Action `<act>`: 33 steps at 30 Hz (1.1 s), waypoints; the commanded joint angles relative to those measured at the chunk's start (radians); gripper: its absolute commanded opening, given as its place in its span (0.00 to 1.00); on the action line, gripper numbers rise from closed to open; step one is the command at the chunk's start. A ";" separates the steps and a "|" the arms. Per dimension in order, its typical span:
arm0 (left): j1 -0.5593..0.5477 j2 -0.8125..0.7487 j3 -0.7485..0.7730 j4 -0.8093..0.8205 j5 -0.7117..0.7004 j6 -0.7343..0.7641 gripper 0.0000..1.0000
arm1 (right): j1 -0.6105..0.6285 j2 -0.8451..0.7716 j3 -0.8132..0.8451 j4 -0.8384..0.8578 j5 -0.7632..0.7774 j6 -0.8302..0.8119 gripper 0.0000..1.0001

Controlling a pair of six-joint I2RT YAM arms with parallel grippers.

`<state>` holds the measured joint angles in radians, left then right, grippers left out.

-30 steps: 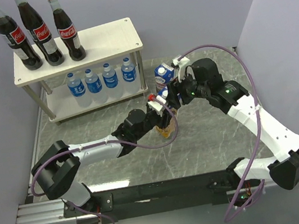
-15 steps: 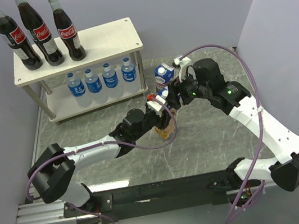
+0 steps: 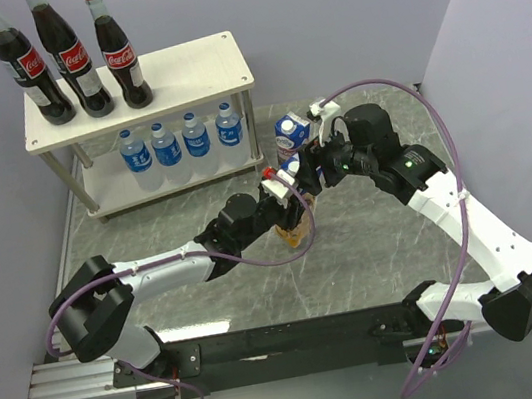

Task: Place and organize the beverage onto the shelf
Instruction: Pick up the drink from the center of the board.

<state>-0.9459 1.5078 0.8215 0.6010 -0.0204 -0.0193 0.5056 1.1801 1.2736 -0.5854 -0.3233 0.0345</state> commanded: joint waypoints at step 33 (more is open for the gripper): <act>-0.001 -0.058 0.070 0.011 0.175 -0.102 1.00 | -0.030 -0.045 0.119 0.220 -0.135 0.008 0.01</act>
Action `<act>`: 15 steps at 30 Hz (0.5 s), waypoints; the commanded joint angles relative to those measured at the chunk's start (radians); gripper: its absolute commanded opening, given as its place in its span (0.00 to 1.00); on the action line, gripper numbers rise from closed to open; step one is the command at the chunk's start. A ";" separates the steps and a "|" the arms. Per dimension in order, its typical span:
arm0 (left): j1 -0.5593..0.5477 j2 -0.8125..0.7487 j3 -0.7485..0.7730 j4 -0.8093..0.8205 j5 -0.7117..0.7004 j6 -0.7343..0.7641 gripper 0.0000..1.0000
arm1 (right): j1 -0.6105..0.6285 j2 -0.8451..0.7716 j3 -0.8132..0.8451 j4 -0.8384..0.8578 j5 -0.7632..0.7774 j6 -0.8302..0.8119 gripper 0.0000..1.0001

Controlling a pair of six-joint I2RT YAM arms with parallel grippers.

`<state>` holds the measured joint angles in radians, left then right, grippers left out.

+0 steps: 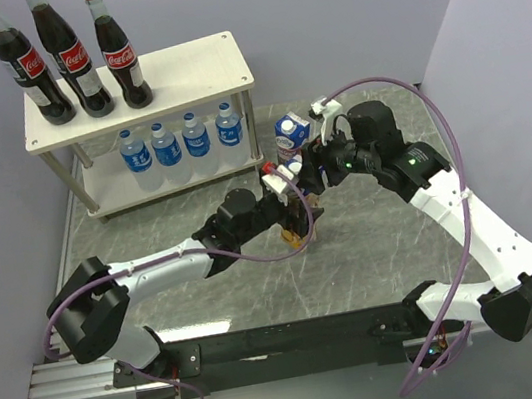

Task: Place and organize the beverage onto the shelf
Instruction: Pick up the drink from the center of the board.

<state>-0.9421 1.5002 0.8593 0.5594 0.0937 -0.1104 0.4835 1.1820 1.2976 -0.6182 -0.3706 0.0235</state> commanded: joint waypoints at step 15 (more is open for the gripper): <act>-0.004 -0.207 -0.114 -0.047 0.028 0.021 1.00 | -0.010 -0.047 -0.003 0.307 -0.056 -0.014 0.00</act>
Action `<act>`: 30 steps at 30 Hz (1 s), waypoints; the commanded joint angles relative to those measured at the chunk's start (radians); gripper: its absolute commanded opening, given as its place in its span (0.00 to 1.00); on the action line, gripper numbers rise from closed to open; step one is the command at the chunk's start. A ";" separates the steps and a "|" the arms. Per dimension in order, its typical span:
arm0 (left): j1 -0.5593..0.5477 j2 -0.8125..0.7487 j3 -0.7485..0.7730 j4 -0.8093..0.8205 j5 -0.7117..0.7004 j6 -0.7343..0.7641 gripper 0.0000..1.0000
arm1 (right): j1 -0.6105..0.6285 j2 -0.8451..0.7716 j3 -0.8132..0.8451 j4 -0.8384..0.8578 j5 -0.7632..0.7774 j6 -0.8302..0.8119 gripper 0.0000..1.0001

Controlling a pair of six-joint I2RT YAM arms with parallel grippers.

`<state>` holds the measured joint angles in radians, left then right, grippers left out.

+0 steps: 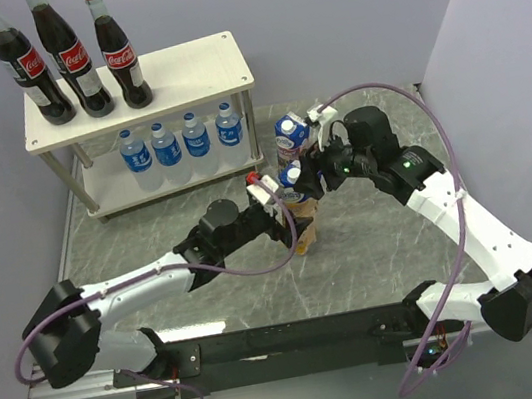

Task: Place and organize the beverage onto the shelf
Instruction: Pick up the drink from the center of the board.

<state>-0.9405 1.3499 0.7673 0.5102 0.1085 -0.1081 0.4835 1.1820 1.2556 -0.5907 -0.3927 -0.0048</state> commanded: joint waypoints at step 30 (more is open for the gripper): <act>-0.004 -0.417 -0.349 0.003 -0.105 -0.042 0.99 | 0.113 0.008 -0.282 0.493 0.005 -0.159 0.00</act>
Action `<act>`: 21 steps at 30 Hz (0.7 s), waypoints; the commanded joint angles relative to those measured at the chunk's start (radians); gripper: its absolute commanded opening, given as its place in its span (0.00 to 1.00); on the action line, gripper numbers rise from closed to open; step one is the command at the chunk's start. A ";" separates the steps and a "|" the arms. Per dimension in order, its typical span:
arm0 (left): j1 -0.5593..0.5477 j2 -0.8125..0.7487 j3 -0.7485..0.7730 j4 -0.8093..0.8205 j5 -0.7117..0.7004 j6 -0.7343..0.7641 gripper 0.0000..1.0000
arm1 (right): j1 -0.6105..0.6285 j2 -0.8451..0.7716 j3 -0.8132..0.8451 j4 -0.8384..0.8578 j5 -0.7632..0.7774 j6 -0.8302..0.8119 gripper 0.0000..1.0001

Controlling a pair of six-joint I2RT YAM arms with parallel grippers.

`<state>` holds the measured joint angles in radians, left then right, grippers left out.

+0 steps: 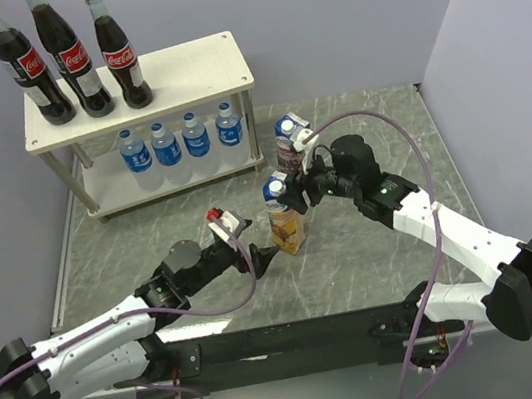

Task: Place and organize the beverage onto the shelf
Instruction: Pick up the drink from the center of the board.

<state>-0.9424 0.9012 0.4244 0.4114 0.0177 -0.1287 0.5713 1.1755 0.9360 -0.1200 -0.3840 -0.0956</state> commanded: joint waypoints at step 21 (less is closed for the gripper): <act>-0.004 0.150 0.008 0.291 -0.113 0.006 0.99 | 0.068 -0.116 0.233 -0.089 0.022 -0.141 0.00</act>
<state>-0.9424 1.0706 0.4080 0.6476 -0.0814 -0.1329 0.6415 1.1618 1.0367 -0.3412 -0.3382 -0.2138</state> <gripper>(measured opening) 0.995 0.695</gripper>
